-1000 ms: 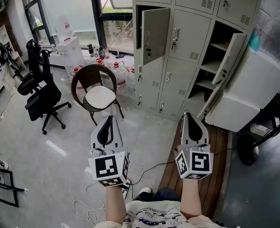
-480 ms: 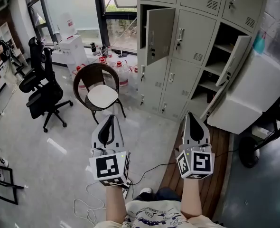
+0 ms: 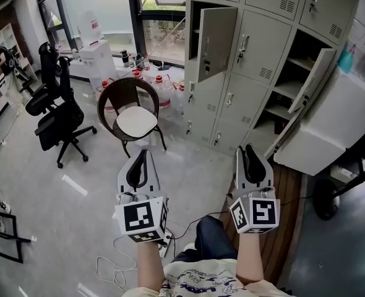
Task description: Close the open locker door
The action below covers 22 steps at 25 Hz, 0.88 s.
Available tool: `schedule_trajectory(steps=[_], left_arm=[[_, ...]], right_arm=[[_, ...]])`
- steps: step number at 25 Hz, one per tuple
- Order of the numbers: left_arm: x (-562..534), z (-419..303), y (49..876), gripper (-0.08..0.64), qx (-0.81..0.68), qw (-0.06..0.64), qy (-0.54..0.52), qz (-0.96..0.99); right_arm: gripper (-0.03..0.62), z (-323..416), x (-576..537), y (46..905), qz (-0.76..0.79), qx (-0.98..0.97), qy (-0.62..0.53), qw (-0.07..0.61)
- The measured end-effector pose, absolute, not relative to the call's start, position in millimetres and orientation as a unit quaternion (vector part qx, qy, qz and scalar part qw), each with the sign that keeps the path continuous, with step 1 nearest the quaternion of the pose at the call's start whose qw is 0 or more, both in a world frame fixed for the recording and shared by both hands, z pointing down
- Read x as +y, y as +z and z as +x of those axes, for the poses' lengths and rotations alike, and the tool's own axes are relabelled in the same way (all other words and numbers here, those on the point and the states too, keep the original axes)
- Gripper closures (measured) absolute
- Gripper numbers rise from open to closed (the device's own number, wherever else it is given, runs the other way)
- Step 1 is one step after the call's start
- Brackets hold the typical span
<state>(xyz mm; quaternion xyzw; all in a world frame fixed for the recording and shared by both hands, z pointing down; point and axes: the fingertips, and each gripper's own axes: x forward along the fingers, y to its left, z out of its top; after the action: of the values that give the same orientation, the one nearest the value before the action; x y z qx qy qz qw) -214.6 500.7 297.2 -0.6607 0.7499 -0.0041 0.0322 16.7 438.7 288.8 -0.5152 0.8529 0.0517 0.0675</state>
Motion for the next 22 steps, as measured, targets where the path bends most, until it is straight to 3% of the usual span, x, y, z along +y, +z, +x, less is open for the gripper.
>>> schedule_trajectory(steps=[3, 4, 5, 22], left_arm=[[495.7, -222.4, 299.3, 0.558, 0.754, 0.028, -0.004, -0.657], [494.0, -225.1, 300.1, 0.558, 0.755, 0.027, -0.005, -0.655], [492.0, -227.8, 301.0, 0.558, 0.757, 0.026, -0.005, -0.653], [411.5, -301.2, 304.4, 0.558, 0.791, 0.038, -0.004, -0.611]], right_arm=[[0.508, 6.9, 431.8, 291.3, -0.506, 0.859, 0.046, 0.065], [0.438, 3.0, 429.1, 292.5, -0.501, 0.862, 0.044, 0.063], [0.408, -0.7, 426.1, 293.5, -0.497, 0.865, 0.042, 0.061], [0.408, -78.7, 313.4, 295.8, -0.463, 0.882, 0.054, 0.069]])
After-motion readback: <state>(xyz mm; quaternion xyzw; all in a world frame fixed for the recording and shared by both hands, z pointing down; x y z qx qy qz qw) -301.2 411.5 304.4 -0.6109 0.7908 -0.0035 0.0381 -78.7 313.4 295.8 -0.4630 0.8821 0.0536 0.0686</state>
